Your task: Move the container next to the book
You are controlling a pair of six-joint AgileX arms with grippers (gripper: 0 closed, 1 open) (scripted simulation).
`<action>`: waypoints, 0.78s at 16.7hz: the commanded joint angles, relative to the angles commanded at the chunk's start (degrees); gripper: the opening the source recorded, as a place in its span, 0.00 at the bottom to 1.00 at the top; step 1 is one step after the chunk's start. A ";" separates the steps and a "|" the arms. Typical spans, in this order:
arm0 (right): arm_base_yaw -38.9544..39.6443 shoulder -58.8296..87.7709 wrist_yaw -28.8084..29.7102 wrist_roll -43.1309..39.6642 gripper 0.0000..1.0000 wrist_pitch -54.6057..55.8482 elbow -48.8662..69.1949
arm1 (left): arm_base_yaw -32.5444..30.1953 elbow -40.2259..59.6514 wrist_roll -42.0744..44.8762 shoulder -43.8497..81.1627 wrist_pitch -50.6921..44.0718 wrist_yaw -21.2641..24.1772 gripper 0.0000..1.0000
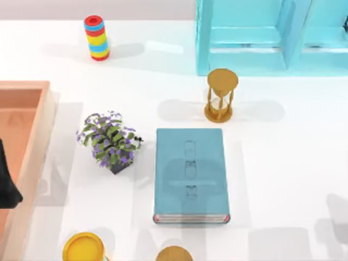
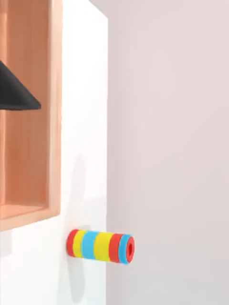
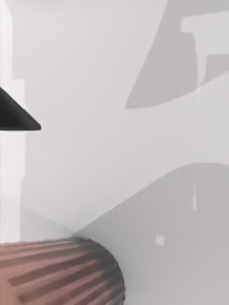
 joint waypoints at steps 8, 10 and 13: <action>0.00 0.00 0.00 0.00 0.10 0.00 0.00 | 0.00 0.00 0.00 0.00 0.00 0.00 1.00; 0.00 0.00 0.00 0.00 0.00 0.00 0.00 | 0.00 0.00 0.00 0.00 0.00 0.00 1.00; 0.00 0.00 0.00 0.00 0.00 0.00 0.00 | 0.00 0.00 0.00 0.00 0.00 0.00 1.00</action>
